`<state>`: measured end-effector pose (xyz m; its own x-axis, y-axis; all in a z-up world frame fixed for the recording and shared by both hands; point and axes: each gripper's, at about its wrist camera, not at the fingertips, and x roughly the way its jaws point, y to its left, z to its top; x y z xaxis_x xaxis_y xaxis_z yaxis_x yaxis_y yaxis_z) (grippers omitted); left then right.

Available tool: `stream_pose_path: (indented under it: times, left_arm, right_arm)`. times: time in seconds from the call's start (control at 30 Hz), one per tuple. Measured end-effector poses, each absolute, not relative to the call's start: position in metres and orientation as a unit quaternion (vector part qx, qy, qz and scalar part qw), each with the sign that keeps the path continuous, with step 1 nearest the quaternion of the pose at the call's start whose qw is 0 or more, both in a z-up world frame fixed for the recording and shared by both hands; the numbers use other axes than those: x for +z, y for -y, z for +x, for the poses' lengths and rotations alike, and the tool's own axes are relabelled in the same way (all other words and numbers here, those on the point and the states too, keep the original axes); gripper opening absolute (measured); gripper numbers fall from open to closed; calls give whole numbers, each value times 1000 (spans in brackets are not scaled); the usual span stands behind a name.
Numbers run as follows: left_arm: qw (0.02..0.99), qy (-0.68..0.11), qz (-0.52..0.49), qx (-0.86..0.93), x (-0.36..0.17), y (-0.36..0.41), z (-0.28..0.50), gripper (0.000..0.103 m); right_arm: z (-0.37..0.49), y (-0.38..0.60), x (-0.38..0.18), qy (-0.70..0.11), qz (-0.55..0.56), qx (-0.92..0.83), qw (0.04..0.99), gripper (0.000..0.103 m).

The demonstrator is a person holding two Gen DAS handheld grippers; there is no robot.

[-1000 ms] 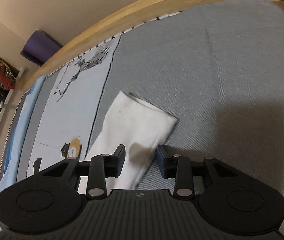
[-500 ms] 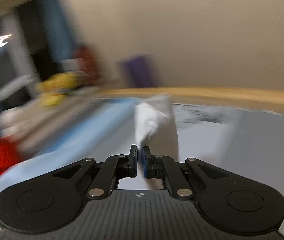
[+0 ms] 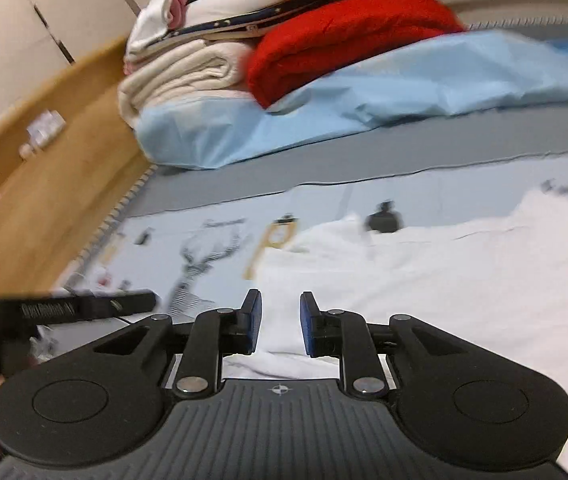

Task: Fold small clothes

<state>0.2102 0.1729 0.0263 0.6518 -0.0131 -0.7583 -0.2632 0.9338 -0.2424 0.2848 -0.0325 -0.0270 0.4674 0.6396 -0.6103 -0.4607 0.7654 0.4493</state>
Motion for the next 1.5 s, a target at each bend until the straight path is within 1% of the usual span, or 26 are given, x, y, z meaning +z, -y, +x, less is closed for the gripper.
stream_pose_path:
  times: [0.1,0.13,0.17,0.2,0.27,0.37,0.43,0.53,0.67,0.77,0.8,0.83,0.87,0.93,1.0,1.07,1.17,1.23,1.27,1.3,1.33,1.43,1.5]
  left_arm:
    - [884,-423,-190,62,18,-181,219,52]
    - [880,-429,-199,55,13,-182,224,51]
    - [877,-432,-205,51,9,-183,228,46]
    - [875,-436,-207,47,4,-183,234,36]
    - [869,-446,-212,37,-10,-182,246,32]
    - [861,-459,-218,22,-33,-176,262,32]
    - [858,-466,-215,18,-48,-171,272,32]
    - [857,-470,-209,29,-69,-165,287,33]
    - [845,-493,-204,44,-94,-161,300,37]
    - [840,-509,-181,45,-109,-155,304,37]
    - [843,-508,-173,43,-110,-154,304,31]
    - [845,-507,-163,42,-110,-153,304,22]
    - [847,-508,-153,41,-108,-153,304,3]
    - [849,-505,-152,42,-97,-158,303,3]
    - [858,-485,-164,39,-76,-165,299,2]
    - [864,-480,-140,60,-59,-170,294,2]
    - [856,-496,-122,85,-58,-183,285,3]
    - [840,-526,-119,58,-65,-184,285,6]
    - [840,-529,-104,64,-65,-184,284,9]
    - [845,-522,-87,82,-63,-184,282,12]
    - [853,-508,-74,93,-58,-184,281,12]
    - [863,-489,-113,58,-54,-184,283,12]
    - [863,-489,-118,41,-58,-178,284,17]
  right_arm:
    - [292,67,-1,-403,114,244,875,33]
    - [295,85,9,-407,125,206,881,34]
    - [295,101,15,-410,134,176,885,37]
    - [295,121,23,-410,142,142,890,40]
    - [283,156,26,-397,156,82,901,44]
    - [267,203,9,-378,172,25,909,44]
    - [271,218,-9,-400,159,-17,903,45]
    - [279,233,-24,-404,158,-35,900,44]
    - [294,241,-31,-411,189,-44,891,44]
    - [297,240,-35,-420,187,-38,887,44]
    - [299,239,-37,-423,184,-41,887,44]
    - [302,240,-40,-426,184,-44,885,44]
    - [307,241,-43,-429,187,-45,883,44]
    - [310,240,-48,-436,191,-49,878,44]
    - [312,238,-52,-442,192,-51,875,44]
    - [314,234,-54,-445,190,-50,874,44]
    - [317,224,-60,-454,178,-49,872,44]
    - [320,215,-67,-468,167,-40,867,46]
    - [321,211,-71,-476,160,-34,864,48]
    - [322,206,-77,-486,150,-30,861,50]
    - [323,201,-82,-493,142,-27,858,50]
    - [326,192,-95,-512,115,-24,851,50]
    - [327,188,-103,-518,98,-27,849,51]
